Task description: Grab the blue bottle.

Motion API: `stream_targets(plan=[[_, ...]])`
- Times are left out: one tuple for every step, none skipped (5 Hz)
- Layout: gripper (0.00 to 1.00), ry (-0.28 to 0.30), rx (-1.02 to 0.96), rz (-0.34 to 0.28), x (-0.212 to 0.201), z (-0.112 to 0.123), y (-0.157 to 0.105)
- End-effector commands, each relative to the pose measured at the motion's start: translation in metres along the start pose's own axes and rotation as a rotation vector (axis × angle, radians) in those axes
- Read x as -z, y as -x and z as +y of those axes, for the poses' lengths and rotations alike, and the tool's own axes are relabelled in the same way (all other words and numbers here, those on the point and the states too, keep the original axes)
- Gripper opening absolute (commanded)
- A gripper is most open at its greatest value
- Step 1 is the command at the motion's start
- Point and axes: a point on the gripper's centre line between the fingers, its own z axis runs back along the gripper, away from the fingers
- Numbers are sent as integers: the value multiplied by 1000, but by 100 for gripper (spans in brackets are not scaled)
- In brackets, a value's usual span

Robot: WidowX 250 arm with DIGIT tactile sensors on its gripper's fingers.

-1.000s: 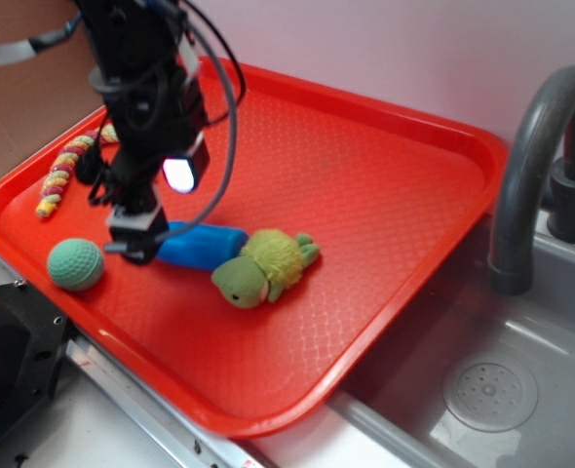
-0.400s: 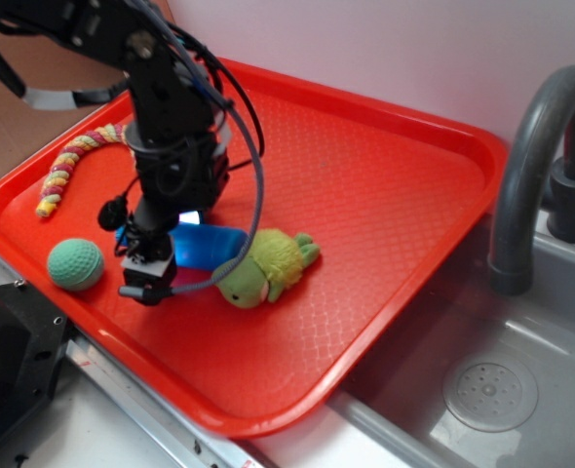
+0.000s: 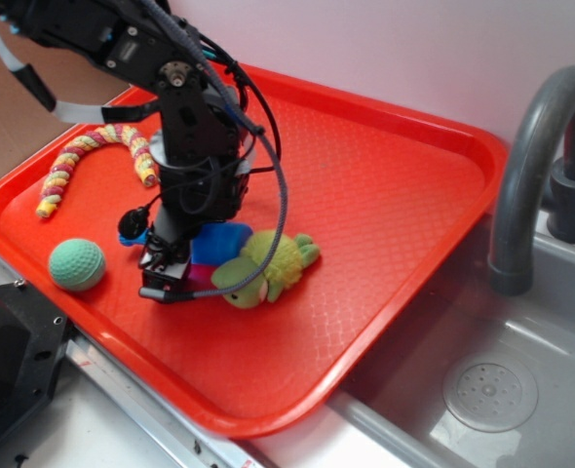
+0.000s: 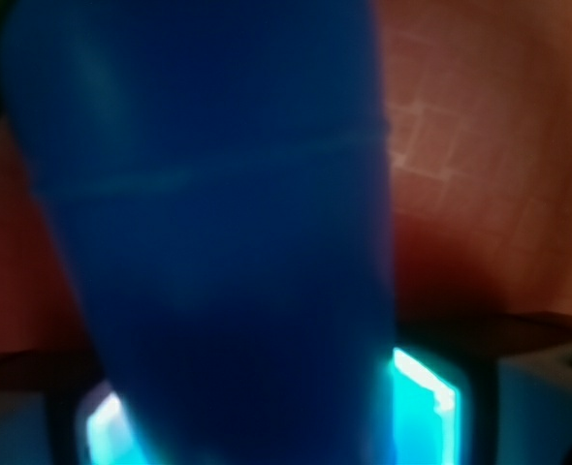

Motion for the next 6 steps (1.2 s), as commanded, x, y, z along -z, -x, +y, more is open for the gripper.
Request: stream_targets(plan=[[0,-12,3,-25,-6,-7,-6],[0,-32,-261,-81,-52,21,17],[0,-61,-528,-138,-94,47,56],[0,-44,-782,-153,-135,53,93],[0,159,-1012,-334,-170,39,126],[0,164,-1264,-402,-208,29,138]])
